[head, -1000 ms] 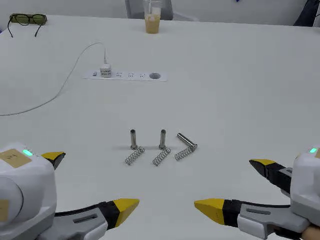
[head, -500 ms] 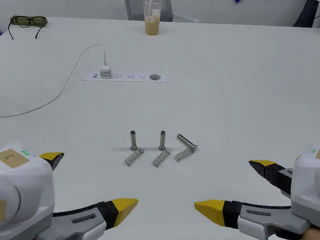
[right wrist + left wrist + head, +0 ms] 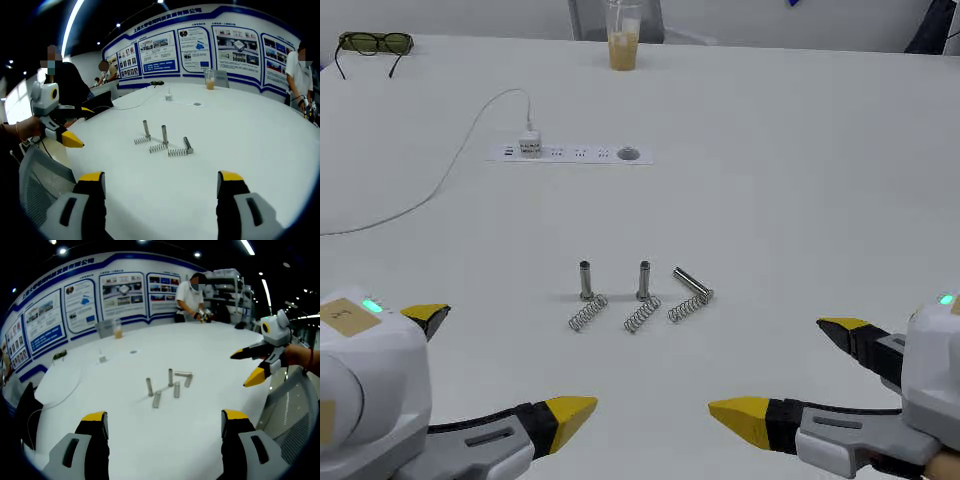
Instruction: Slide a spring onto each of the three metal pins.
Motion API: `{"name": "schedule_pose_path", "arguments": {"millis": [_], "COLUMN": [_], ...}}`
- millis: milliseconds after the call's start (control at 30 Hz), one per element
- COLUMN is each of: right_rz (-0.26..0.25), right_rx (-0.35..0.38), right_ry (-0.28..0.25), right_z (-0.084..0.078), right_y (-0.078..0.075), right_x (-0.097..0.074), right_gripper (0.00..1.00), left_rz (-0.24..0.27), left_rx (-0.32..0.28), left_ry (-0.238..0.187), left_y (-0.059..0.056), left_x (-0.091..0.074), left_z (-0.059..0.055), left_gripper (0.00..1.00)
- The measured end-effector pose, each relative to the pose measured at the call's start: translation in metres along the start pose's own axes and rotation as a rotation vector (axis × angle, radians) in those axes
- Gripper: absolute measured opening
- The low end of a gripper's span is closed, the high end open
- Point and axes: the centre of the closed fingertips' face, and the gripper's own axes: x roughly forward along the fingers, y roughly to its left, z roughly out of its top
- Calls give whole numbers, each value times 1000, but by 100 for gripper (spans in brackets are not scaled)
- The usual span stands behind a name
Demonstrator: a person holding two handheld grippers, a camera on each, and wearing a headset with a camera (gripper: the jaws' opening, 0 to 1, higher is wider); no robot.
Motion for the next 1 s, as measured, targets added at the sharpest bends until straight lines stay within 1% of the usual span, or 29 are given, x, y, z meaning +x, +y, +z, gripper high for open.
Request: {"name": "schedule_pose_path", "arguments": {"millis": [100, 333, 600, 867, 1000], "right_rz": [-6, -13, -13, -6, -8], "right_rx": [-8, -1, -9, -11, -13], "right_ry": [0, -1, -4, -2, -1], "right_z": [3, 11, 23, 30, 33], "right_y": [-4, -13, -23, -26, -30], "right_x": [2, 11, 24, 38, 44], "right_gripper": [92, 88, 83, 75, 72], "left_rz": [0, -2, -5, -9, -10], "left_rx": [-1, -6, -17, -21, -22], "left_ry": [-1, -3, -7, -7, -6], "left_y": [0, 0, -1, -2, -2], "left_x": [1, 2, 4, 5, 5], "left_z": [0, 0, 0, -1, -1], "left_gripper": [95, 95, 94, 93, 93]}}
